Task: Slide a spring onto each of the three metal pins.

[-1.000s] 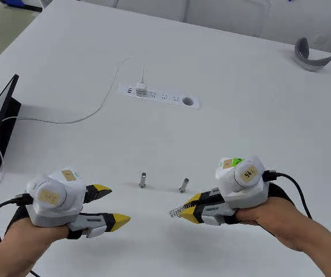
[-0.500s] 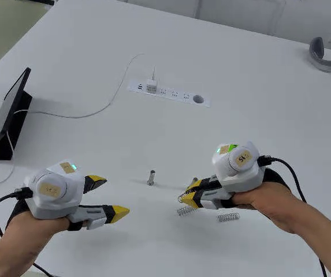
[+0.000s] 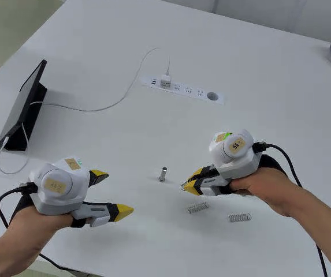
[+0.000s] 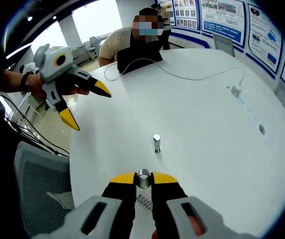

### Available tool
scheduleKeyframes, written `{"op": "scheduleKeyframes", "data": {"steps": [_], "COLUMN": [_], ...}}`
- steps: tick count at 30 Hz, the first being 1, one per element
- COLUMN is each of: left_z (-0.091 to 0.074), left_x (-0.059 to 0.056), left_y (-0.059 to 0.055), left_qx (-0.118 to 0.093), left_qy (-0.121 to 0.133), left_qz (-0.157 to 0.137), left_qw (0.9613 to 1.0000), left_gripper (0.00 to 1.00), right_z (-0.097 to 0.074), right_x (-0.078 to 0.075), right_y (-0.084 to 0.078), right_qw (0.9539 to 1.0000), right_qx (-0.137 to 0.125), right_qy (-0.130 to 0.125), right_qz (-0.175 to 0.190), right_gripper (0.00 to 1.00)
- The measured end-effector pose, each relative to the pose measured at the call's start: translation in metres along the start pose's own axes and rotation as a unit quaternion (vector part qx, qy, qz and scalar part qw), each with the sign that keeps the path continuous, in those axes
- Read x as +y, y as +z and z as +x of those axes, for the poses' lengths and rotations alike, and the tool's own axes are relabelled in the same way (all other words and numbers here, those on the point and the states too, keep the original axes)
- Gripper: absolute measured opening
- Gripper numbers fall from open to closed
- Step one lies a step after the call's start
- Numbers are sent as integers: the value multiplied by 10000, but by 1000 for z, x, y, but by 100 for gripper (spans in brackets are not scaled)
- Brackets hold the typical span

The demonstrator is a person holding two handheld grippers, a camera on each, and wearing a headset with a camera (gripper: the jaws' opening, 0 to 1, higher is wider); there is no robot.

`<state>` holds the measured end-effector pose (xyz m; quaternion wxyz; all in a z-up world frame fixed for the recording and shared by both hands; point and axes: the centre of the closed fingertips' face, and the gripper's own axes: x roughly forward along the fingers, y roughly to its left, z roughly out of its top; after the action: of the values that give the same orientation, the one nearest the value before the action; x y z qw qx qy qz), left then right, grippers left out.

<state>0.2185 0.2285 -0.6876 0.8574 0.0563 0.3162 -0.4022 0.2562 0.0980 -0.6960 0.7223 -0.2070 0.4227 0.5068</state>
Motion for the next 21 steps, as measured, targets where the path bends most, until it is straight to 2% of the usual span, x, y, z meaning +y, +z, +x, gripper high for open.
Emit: {"op": "scheduleKeyframes", "data": {"steps": [13, 21], "left_z": [-6, -7], "left_x": [6, 7], "left_y": [-2, -2], "left_qx": [-55, -85], "left_qy": [77, 79], "left_qz": [-132, -199], "left_qw": [9999, 9997], "left_gripper": [67, 68], "right_z": [12, 20], "right_x": [-16, -21], "right_y": [27, 37], "right_qw": [9999, 9996], "right_qx": [3, 36], "right_qy": [-32, 4], "right_qz": [-159, -281], "right_gripper": [12, 12]}}
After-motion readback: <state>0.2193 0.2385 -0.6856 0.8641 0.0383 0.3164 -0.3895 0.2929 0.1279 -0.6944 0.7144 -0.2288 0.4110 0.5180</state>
